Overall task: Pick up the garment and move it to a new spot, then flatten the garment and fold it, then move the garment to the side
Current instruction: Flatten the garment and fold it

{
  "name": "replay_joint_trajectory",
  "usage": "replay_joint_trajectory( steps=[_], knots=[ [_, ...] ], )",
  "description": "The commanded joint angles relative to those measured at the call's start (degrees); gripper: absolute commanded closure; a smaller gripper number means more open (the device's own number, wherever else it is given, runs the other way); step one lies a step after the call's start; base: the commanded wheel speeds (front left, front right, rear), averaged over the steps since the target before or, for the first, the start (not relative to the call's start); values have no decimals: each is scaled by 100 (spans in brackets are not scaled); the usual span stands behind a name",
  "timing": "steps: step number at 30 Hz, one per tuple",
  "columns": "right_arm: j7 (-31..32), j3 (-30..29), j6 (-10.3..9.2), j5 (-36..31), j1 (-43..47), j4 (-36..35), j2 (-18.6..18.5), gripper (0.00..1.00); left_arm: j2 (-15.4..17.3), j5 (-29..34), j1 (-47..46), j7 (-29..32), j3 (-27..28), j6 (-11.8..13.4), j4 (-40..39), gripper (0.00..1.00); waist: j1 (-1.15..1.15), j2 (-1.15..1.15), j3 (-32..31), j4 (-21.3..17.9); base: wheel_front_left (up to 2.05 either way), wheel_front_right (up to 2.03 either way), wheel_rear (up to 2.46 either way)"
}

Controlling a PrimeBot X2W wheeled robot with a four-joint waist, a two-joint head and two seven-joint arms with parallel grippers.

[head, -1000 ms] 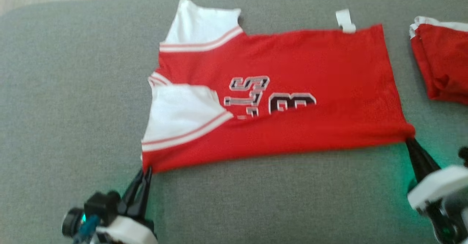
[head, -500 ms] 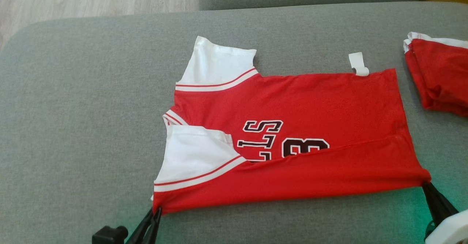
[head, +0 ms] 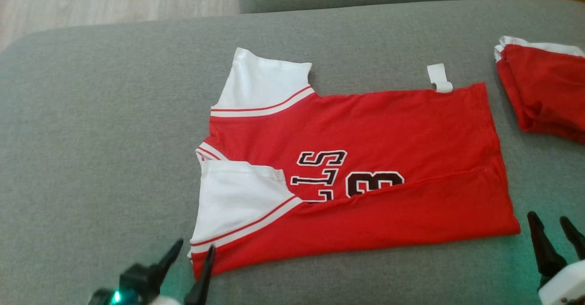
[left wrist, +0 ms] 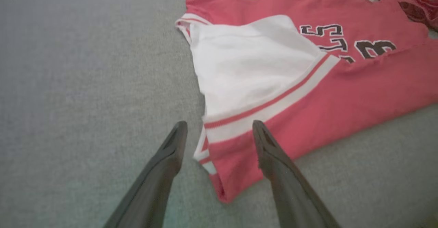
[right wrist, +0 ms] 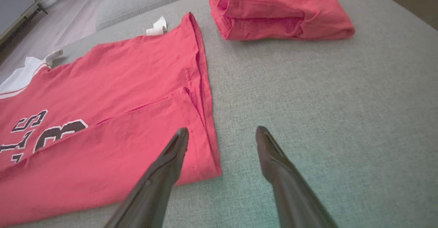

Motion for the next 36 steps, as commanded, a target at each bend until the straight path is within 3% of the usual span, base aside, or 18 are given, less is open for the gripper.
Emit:
replay_joint_trajectory(
  steps=[1,4,8,14,20,30,36],
  knots=[
    [-60,35,-4,-49,-185,-210,-115,0,165,49,-315,0,263,34,-216,0,0,0,36,-35,0,0,0],
    [-115,74,-4,-115,-330,-370,-19,0,376,126,-686,201,380,29,-521,0,0,0,146,-78,0,0,0],
    [-156,191,-4,-228,-571,-527,76,0,777,251,-1548,656,562,-173,-804,0,0,0,417,-150,0,0,0],
    [-245,397,-4,-450,-995,-673,127,0,919,-77,-3166,1619,732,-833,-890,0,0,0,902,-320,0,0,0],
    [-343,665,-4,-547,-1439,-727,161,0,962,-634,-4662,3021,758,-1343,-125,0,0,0,1456,-607,0,0,0],
    [-467,958,-4,-558,-1886,-600,250,0,905,-1584,-6224,4929,778,-1556,1270,0,0,0,2117,-1063,0,0,0],
    [-568,1063,-4,-535,-2093,-505,288,0,1011,-1551,-6605,5100,727,-1597,1686,0,0,0,2385,-1277,0,0,0]
  ],
)
